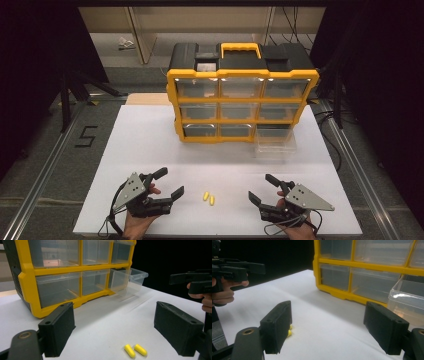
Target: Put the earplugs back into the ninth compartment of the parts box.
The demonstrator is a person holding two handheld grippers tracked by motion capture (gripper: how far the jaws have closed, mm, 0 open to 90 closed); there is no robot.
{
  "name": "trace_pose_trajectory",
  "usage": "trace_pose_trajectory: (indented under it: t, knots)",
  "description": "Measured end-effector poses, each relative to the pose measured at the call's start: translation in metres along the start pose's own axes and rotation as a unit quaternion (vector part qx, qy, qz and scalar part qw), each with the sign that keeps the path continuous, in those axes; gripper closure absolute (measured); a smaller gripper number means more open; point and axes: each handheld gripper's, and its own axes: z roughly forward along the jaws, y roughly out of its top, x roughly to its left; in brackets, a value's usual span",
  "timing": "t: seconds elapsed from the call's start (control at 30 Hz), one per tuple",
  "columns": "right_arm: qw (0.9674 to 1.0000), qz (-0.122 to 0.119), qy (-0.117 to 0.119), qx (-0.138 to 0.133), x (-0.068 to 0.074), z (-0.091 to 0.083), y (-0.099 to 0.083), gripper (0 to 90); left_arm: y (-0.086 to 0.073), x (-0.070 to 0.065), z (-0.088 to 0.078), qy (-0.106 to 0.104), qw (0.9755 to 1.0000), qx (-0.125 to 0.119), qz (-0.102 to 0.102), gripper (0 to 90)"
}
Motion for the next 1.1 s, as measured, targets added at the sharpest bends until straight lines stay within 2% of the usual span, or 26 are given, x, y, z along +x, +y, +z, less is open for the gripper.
trace_pose_trajectory:
  t: [0.37,0.7,0.77,0.8,0.83,0.87,1.07,1.1]
  knots:
    - [0.9999,-0.003,0.011,0.011,0.002,0.003,-0.001,23.3,0.000,-0.001,0.001,0.000,1.0000,0.001,0.005,16.9]
    - [0.9987,-0.023,0.031,0.032,0.005,0.013,0.003,23.3,0.000,-0.002,0.001,-0.001,1.0000,0.000,0.010,16.8]
    - [0.9977,-0.019,0.043,0.049,0.004,0.017,0.005,23.5,0.000,-0.002,0.002,-0.001,1.0000,0.000,0.010,16.9]
    - [0.9965,-0.025,0.048,0.064,0.005,0.020,0.005,24.6,0.000,-0.001,0.002,-0.001,0.9999,0.000,0.010,16.8]
    - [0.9965,-0.025,0.048,0.064,0.005,0.020,0.005,24.6,0.000,-0.001,0.002,-0.001,0.9999,0.000,0.011,16.8]
    - [0.9946,-0.038,0.057,0.078,0.006,0.024,0.008,24.9,0.000,-0.002,0.001,0.000,1.0000,-0.001,0.010,16.8]
    - [0.9911,-0.062,0.066,0.098,0.012,0.034,0.019,25.7,0.000,-0.002,0.001,0.000,0.9999,-0.002,0.011,16.8]
    - [0.9894,-0.069,0.072,0.106,0.014,0.039,0.023,25.9,0.000,-0.002,0.001,0.000,0.9999,-0.001,0.011,16.8]
